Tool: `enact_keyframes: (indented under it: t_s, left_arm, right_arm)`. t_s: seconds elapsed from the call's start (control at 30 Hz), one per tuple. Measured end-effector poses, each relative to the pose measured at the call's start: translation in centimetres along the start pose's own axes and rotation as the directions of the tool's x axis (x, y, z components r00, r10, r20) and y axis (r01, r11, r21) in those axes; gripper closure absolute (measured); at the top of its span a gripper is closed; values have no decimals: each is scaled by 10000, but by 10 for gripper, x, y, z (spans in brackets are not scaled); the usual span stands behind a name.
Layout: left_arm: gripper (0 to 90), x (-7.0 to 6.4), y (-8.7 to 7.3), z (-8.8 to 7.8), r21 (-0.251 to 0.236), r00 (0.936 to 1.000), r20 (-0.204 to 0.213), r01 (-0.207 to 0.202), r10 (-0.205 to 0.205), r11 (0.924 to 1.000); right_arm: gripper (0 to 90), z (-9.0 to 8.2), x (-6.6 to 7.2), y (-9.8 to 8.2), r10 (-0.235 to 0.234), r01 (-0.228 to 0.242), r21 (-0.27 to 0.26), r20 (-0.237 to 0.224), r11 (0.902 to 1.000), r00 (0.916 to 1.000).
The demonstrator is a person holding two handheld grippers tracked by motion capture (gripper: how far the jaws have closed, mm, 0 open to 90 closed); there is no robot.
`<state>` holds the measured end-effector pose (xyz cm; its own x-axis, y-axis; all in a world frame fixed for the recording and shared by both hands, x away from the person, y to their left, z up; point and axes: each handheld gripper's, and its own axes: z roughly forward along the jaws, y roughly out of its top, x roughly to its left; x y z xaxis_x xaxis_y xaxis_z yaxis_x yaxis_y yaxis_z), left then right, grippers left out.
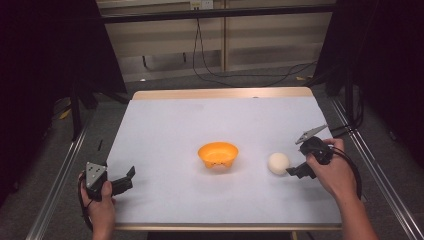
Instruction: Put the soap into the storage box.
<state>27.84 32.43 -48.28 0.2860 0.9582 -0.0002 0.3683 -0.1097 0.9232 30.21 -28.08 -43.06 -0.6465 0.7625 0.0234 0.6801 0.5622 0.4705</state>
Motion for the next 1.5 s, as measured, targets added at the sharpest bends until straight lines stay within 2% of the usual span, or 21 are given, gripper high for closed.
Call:
enact_keyframes:
  t_s: [0.17, 0.2, 0.23, 0.33, 0.6, 0.63, 0.77, 0.83, 0.9, 1.5]
  left_arm:
    - [3, 0, 0, 0, 26, 10000, -13, -16, 16, 10000]
    - [3, 0, 0, 0, 17, 10000, 11, -1, 1, 10000]
    - [3, 0, 0, 0, 22, 10000, 12, 8, -8, 10000]
    - [3, 0, 0, 0, 55, 10000, 0, 30, -30, 10000]
    - [3, 0, 0, 1, 91, 10000, 22, 17, -17, 10000]
    - [3, 0, 0, 1, 105, 10000, 12, 43, -43, 9999]
    - [3, 1, 0, 1, 119, 10000, 20, 58, -59, 9999]
    - [3, 1, 0, 1, 123, 10000, 22, 54, -54, 9999]
    - [3, 1, 0, 1, 105, 9999, 38, 103, -104, 9999]
    - [3, 0, 0, 2, 147, 9999, 89, 147, -148, 9998]
  right_arm:
    - [132, 4, 3, 6, 57, -56, 96, -173, 9999, 9998]
    - [136, 4, 3, 7, -87, 91, 131, -237, 9999, 9997]
    - [139, 5, 4, 8, 9, -7, 91, -241, 10000, 9997]
    - [153, 8, 3, 11, -140, 144, 139, -289, 9998, 9995]
    - [211, 16, 5, 17, -107, 120, 331, -402, 9994, 9991]
    - [219, 18, 6, 18, -66, 88, 376, -585, 9993, 9983]
    - [241, 20, 6, 20, -77, 103, 355, -724, 9993, 9973]
    - [251, 21, 7, 22, 100, -68, 402, -806, 9992, 9967]
    - [263, 22, 6, 23, 7, 27, 384, -872, 9993, 9962]
    - [224, 38, 10, 30, 130, -80, 680, -744, 9977, 9971]
